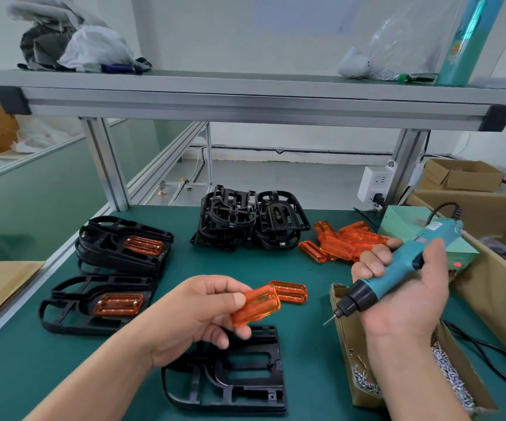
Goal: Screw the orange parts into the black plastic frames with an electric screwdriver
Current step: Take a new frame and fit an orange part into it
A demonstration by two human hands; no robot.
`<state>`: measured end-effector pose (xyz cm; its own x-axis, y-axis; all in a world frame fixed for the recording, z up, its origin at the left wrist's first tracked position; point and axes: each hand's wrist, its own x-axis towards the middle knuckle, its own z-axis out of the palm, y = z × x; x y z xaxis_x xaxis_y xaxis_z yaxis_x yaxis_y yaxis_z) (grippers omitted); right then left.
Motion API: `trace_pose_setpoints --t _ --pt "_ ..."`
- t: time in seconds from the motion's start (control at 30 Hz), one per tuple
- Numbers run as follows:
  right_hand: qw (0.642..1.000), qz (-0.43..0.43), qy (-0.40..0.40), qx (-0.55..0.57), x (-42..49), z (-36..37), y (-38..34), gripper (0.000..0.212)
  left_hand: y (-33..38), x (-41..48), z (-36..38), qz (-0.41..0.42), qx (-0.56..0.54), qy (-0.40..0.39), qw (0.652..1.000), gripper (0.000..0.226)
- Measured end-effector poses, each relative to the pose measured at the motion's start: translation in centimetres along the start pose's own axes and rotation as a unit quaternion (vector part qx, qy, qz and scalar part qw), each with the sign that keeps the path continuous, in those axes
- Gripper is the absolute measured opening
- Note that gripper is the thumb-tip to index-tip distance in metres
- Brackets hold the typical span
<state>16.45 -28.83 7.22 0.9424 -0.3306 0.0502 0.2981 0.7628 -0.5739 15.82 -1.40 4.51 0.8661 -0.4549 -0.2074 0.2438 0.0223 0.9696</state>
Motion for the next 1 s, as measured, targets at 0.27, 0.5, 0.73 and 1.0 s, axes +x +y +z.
trace_pose_setpoints --t 0.27,0.5,0.73,1.0 --pt "0.998 0.017 -0.062 -0.007 0.9 -1.5 2.7 0.046 -0.3 -1.0 0.2 0.016 0.086 0.018 0.996 0.019" --pt "0.996 0.031 -0.085 -0.009 0.1 -1.2 3.6 0.046 -0.2 -1.3 0.3 0.07 0.181 0.042 0.98 0.018" --pt "0.994 0.052 -0.094 -0.019 -0.3 -1.3 4.6 0.045 -0.7 -1.1 0.2 0.141 0.244 0.006 0.959 0.03" --pt "0.995 0.054 -0.082 -0.023 -1.3 -0.7 5.3 0.044 -0.9 -0.9 0.4 0.189 0.232 -0.007 0.954 0.049"
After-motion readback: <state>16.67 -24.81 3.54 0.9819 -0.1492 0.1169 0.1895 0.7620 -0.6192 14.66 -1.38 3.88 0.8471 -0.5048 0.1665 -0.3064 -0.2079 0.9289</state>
